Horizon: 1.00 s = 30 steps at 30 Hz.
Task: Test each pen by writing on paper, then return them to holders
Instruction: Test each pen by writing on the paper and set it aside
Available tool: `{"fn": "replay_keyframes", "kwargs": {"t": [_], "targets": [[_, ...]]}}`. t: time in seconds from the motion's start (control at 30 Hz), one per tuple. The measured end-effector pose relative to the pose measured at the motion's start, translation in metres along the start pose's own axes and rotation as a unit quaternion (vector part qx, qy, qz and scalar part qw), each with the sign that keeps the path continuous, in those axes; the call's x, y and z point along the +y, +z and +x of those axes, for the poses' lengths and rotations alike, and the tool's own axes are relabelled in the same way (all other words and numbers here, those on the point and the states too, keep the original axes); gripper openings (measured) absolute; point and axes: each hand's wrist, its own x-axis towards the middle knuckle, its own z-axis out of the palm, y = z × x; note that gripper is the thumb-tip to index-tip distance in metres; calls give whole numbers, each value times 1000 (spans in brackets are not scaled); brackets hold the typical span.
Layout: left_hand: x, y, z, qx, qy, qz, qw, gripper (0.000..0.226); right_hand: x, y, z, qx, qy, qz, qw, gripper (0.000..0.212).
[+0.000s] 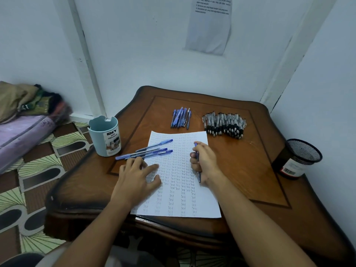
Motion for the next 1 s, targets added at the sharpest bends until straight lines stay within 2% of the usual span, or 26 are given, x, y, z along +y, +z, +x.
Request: {"fn": "replay_keyframes", "kwargs": {"t": [0.13, 0.23, 0.33, 0.4, 0.53, 0.67, 0.87, 1.0], "targets": [[0, 0, 0, -1, -1, 0, 1000, 54, 3, -13, -10, -53, -5, 62, 997, 20], [-1, 0, 1, -2, 0, 4, 1000, 55, 4, -23, -17, -57, -31, 6, 998, 17], [-1, 1, 1, 2, 2, 7, 1000, 54, 2, -29, -22, -48, -70, -94, 992, 21], [-1, 1, 1, 2, 1, 9, 1000, 54, 3, -34, -25, -58, -85, -116, 988, 23], [-1, 1, 1, 1, 3, 7, 1000, 54, 6, -43, -26, -99, -62, -53, 992, 15], [-1, 3, 1, 13, 1, 11, 1000, 51, 8, -53, -28, -123, -55, -27, 991, 42], [0, 2, 0, 5, 0, 10, 1000, 53, 15, -54, -36, -125, -131, -144, 973, 26], [-1, 2, 0, 5, -3, 11, 1000, 53, 20, -58, -35, -124, -142, -177, 966, 21]]}}
